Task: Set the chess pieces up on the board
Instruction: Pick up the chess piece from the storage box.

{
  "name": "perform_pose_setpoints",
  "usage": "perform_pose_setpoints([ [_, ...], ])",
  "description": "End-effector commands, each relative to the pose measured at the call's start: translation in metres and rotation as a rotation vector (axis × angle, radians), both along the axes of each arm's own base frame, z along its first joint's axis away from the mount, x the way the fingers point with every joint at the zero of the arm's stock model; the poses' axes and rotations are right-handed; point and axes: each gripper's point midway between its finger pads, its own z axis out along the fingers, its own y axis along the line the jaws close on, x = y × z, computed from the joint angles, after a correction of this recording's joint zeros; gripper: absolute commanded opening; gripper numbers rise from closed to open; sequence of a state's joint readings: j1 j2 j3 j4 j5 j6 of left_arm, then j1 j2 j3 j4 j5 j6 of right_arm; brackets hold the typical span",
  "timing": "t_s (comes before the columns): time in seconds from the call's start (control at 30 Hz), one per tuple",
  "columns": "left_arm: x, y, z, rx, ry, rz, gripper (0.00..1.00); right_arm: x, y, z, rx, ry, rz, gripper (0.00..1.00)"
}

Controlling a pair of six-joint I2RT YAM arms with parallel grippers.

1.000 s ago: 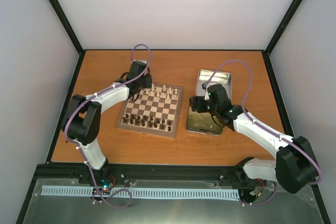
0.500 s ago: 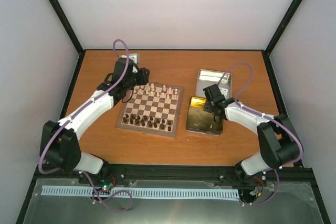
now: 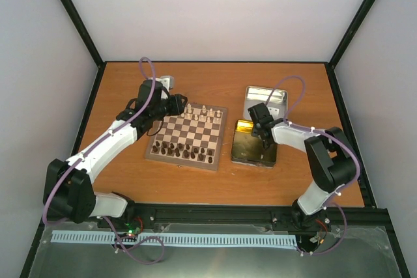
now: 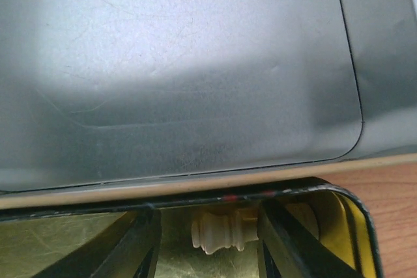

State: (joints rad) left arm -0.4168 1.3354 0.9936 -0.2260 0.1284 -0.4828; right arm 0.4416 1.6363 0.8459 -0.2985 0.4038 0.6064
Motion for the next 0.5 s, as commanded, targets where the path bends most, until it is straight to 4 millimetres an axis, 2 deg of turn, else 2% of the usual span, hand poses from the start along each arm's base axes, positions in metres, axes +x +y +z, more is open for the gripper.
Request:
perform_pose_setpoints([
  [0.0,-0.004,-0.003,0.012,-0.013,-0.034,-0.028,0.45,0.016,-0.012,0.001,-0.072,-0.049,-0.054,0.41],
  [0.1,-0.004,-0.002,0.012,-0.01,-0.034,-0.024,0.45,0.012,-0.019,-0.007,-0.107,-0.031,-0.073,0.39],
  [0.23,-0.003,-0.002,0.012,-0.01,-0.037,-0.024,0.45,0.002,-0.018,-0.013,-0.1,0.012,-0.051,0.34],
  [0.3,-0.003,-0.002,0.011,-0.008,-0.037,-0.024,0.45,-0.005,-0.01,-0.014,-0.063,0.051,-0.007,0.33],
  [0.47,-0.003,-0.002,0.011,-0.004,-0.037,-0.025,0.45,-0.026,0.028,-0.02,0.143,0.163,0.14,0.33],
])
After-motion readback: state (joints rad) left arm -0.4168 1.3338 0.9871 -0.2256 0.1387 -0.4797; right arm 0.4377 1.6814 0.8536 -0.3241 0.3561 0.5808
